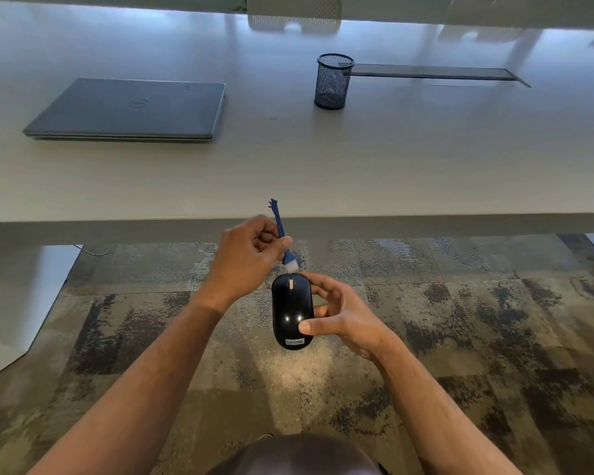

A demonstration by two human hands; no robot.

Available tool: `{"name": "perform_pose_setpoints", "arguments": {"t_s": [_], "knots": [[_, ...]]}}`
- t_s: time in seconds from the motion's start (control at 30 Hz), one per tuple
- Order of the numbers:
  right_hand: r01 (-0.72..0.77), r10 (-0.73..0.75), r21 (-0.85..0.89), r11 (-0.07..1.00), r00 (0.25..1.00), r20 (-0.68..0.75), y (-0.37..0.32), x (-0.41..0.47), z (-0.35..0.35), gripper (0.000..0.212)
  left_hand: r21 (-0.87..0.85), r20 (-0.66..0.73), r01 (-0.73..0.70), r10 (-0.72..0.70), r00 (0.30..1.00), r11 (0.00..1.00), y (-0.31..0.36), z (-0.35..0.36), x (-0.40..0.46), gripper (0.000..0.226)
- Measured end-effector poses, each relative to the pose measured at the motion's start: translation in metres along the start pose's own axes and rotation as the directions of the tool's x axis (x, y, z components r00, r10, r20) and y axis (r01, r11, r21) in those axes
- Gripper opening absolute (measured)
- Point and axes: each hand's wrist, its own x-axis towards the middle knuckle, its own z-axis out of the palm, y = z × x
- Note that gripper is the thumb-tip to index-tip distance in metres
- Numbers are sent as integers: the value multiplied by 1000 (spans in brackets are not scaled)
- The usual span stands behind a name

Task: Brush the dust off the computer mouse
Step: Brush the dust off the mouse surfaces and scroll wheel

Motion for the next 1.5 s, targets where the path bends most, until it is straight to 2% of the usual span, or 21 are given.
{"name": "perform_pose_setpoints", "arguments": {"t_s": [0.1, 0.2, 0.5, 0.67, 0.8, 0.97, 1.03, 1.17, 1.37, 1.5], "knots": [[4, -4, 1, 1000, 1000, 22, 0, 1, 2, 76, -39, 71, -33, 36, 997, 999, 6, 6, -4, 9], [12, -13, 11, 1000, 999, 41, -2, 2, 2, 72, 33, 125, -52, 48, 991, 998, 5, 12, -7, 10], [-1, 1, 10, 1000, 1000, 17, 3, -1, -3, 84, 42, 57, 20, -23, 998, 999, -9, 5, -3, 7], [4, -4, 17, 1000, 1000, 11, 1, -2, -5, 82, 51, 7, 67, -68, 998, 996, -19, -3, -2, 7], [-1, 1, 20, 1000, 1000, 8, 2, -1, -8, 83, -22, -36, 85, -86, 996, 996, -17, -7, -4, 8], [-5, 4, 55, 998, 1000, 17, 2, 0, -8, 84, -129, 23, 44, -41, 999, 991, -9, -3, -7, 7], [0, -1, 58, 998, 1000, 24, 2, 1, -9, 83, -98, 22, 33, -31, 999, 995, -11, -2, -9, 10], [7, -9, 77, 997, 1000, 26, 4, 1, -13, 83, -19, -78, 89, -90, 993, 996, -21, -8, -8, 12], [14, -21, 158, 987, 999, 40, 1, 4, -21, 81, -187, -107, 106, -127, 986, 977, -23, -13, -17, 6], [21, -41, 215, 976, 995, 86, -4, 7, -23, 81, -397, -183, 109, -194, 964, 912, -21, -12, -23, 7]]}}
